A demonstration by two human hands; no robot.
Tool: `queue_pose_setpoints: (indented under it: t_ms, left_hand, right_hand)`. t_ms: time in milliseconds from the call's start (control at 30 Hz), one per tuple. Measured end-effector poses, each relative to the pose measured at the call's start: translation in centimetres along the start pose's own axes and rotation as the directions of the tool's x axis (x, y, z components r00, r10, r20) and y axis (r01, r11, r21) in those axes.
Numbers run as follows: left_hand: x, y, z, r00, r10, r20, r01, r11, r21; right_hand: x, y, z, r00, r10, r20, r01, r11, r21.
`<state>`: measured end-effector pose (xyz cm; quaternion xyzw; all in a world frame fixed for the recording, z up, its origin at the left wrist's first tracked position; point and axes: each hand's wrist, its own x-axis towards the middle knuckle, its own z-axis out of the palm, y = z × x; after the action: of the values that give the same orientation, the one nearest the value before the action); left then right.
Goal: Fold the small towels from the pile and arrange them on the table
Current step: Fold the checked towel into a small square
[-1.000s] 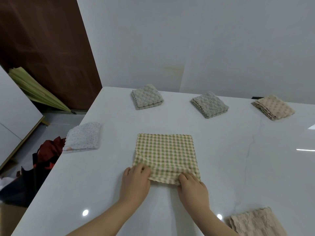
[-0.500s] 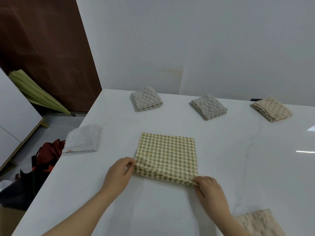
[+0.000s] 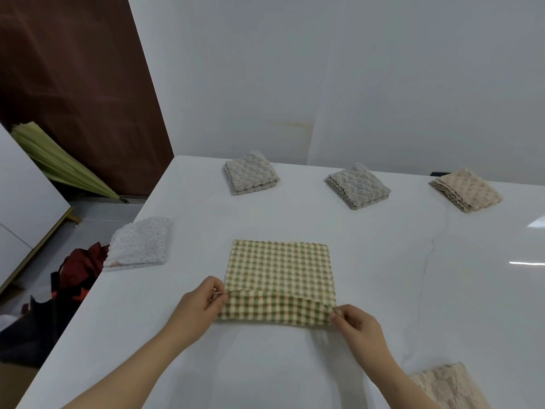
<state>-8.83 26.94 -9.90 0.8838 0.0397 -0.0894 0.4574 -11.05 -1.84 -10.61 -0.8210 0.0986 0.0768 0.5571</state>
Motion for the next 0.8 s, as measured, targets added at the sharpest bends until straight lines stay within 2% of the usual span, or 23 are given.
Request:
queue_pose_setpoints:
  t_ms: [267, 433, 800]
  left_hand:
    - [-0.5, -1.6, -0.3, 0.988, -0.074, 0.137, 0.061, 0.994, 0.096]
    - [-0.5, -1.4, -0.3, 0.988, -0.067, 0.143, 0.052, 0.993, 0.106]
    - [3.1, 1.3, -0.6, 0.994, -0.111, 0.004, 0.111, 0.994, -0.002]
  right_hand:
    - [-0.8, 0.9, -0.6, 0.989, 0.072, 0.131, -0.053, 0.989, -0.140]
    - [-0.9, 0.7, -0.7, 0.975, 0.107, 0.194, -0.078, 0.985, -0.153]
    - [2.7, -1.8, -0.4, 0.998, 0.065, -0.007, -0.065, 0.997, -0.041]
